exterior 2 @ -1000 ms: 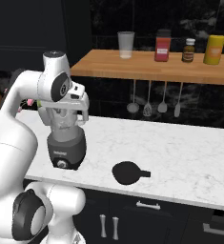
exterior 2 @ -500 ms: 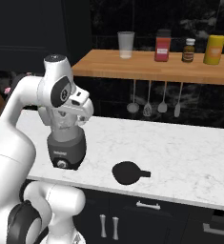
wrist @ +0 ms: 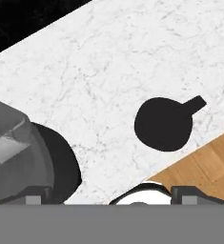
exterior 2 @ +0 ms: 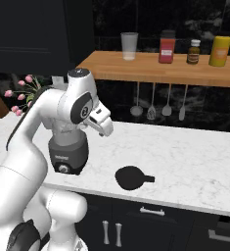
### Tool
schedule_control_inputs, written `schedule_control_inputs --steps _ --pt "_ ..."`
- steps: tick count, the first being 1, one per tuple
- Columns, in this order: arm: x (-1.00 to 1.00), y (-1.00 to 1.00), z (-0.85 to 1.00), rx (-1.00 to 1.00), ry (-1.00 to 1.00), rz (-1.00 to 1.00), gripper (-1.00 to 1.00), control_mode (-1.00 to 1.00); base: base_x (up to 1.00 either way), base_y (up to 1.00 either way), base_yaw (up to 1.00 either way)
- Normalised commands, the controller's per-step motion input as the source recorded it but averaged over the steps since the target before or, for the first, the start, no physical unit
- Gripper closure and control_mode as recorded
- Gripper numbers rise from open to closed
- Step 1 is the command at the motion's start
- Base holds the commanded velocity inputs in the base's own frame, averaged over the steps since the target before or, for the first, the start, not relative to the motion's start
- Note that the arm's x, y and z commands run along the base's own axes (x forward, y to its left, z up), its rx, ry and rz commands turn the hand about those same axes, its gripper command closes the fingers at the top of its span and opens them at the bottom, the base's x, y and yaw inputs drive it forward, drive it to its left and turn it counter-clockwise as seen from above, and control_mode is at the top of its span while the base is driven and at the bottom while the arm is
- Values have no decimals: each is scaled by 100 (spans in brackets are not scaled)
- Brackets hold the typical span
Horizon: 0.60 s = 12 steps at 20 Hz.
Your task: Close the lid blender by securely placing the lid on top.
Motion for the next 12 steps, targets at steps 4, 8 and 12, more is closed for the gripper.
schedule_control_inputs --steps 4,8,12 --pt "0 -83 -38 4 0 -30 -100 -100 0 0 0" --pt "0 -77 -29 0 6 -27 -100 -100 0 0 0" --pt "0 -67 -20 0 6 -16 -100 -100 0 0 0"
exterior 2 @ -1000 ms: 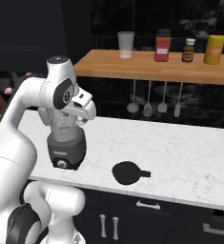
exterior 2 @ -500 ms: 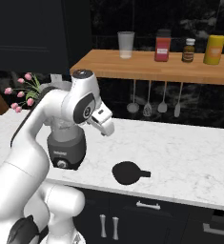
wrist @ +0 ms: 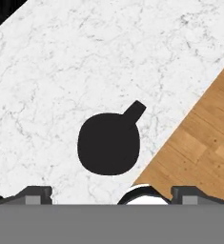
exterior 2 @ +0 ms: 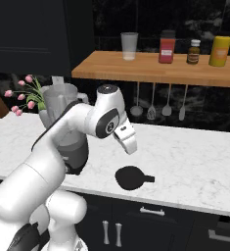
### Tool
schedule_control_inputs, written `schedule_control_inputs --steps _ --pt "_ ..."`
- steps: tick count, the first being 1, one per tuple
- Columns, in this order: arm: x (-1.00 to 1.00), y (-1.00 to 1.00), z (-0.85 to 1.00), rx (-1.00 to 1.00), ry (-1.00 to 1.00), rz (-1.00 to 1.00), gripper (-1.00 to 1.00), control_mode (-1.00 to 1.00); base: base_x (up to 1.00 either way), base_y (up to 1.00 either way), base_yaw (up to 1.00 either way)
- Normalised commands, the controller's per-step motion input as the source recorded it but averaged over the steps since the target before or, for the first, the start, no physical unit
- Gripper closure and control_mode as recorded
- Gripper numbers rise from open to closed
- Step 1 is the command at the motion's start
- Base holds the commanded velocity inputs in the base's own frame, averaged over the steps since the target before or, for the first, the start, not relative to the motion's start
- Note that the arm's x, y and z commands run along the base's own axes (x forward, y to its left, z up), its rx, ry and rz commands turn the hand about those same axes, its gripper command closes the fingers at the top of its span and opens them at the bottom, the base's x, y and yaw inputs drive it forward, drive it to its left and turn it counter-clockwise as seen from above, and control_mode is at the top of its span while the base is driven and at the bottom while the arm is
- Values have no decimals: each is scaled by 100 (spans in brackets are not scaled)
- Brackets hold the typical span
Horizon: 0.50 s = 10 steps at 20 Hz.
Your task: Close the lid blender by securely placing the lid on top.
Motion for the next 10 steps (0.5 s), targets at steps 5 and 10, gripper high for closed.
schedule_control_inputs --steps 5,10 --pt "0 -42 -40 0 0 -18 -100 -100 0 0 0" --pt "0 -23 -50 5 0 -18 -100 -100 0 0 0"
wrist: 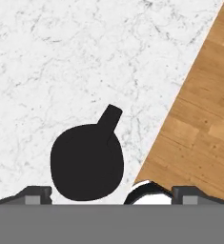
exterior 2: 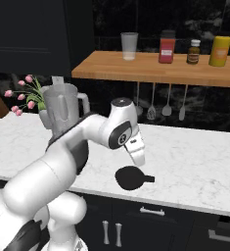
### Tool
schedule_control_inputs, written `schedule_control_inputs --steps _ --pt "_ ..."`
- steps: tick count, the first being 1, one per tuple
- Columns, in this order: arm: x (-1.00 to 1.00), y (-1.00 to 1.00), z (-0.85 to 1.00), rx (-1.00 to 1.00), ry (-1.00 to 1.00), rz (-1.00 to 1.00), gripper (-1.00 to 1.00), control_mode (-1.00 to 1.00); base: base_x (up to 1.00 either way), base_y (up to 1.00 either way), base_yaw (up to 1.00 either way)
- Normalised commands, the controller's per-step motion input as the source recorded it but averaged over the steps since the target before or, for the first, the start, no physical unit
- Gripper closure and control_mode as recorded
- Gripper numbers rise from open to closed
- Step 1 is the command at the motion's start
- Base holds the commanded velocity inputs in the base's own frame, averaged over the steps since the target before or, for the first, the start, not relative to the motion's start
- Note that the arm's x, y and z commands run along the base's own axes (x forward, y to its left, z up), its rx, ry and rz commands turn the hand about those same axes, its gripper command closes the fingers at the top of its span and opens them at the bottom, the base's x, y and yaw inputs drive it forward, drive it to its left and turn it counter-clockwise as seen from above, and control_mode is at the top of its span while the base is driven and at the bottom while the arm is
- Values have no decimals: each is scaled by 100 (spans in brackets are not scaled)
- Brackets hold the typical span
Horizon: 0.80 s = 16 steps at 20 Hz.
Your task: Close the lid blender by securely placing the lid on top.
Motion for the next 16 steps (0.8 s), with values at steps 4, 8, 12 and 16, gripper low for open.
schedule_control_inputs --steps 4,8,12,16 --pt "0 -24 -51 8 0 -19 -100 -100 0 0 0" --pt "0 -23 -33 10 0 -17 -100 -100 0 0 0" --pt "0 -17 -24 9 0 -8 -100 -100 0 0 0" --pt "0 -17 -24 3 -2 -1 -100 -100 0 0 0"
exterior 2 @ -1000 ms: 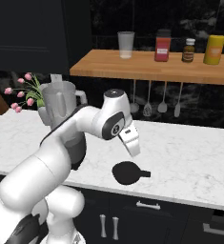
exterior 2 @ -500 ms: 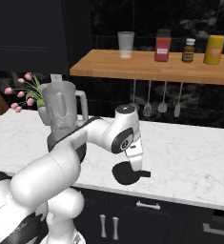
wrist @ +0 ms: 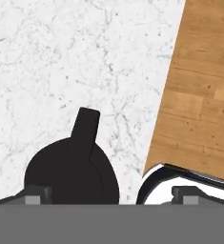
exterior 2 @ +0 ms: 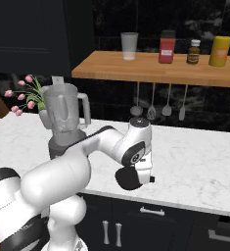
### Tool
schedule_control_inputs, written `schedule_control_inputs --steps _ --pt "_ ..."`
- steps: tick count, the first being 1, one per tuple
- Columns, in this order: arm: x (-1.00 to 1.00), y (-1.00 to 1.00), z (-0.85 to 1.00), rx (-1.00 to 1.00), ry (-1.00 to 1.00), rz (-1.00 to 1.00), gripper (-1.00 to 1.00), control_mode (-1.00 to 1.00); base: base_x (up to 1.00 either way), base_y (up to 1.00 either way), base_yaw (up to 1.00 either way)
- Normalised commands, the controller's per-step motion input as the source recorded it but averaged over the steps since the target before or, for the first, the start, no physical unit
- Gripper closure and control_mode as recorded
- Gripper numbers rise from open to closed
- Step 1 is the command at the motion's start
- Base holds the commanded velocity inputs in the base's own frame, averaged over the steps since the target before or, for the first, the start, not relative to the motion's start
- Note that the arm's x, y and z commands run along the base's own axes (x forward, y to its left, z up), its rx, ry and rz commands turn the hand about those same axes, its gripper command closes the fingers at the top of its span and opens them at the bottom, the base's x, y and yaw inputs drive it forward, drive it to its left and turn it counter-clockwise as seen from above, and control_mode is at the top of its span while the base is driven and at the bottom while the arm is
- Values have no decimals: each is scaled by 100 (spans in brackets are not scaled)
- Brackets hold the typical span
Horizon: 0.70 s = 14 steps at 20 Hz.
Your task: Close the lid blender by securely placing the lid on top.
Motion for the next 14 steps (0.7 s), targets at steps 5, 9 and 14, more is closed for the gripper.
schedule_control_inputs --steps 5,9,14 --pt "3 -15 -38 0 -1 0 -100 -100 0 0 0" --pt "1 0 -38 0 0 0 -100 -100 0 0 0" --pt "13 0 -16 0 0 -2 -100 -100 0 0 0"
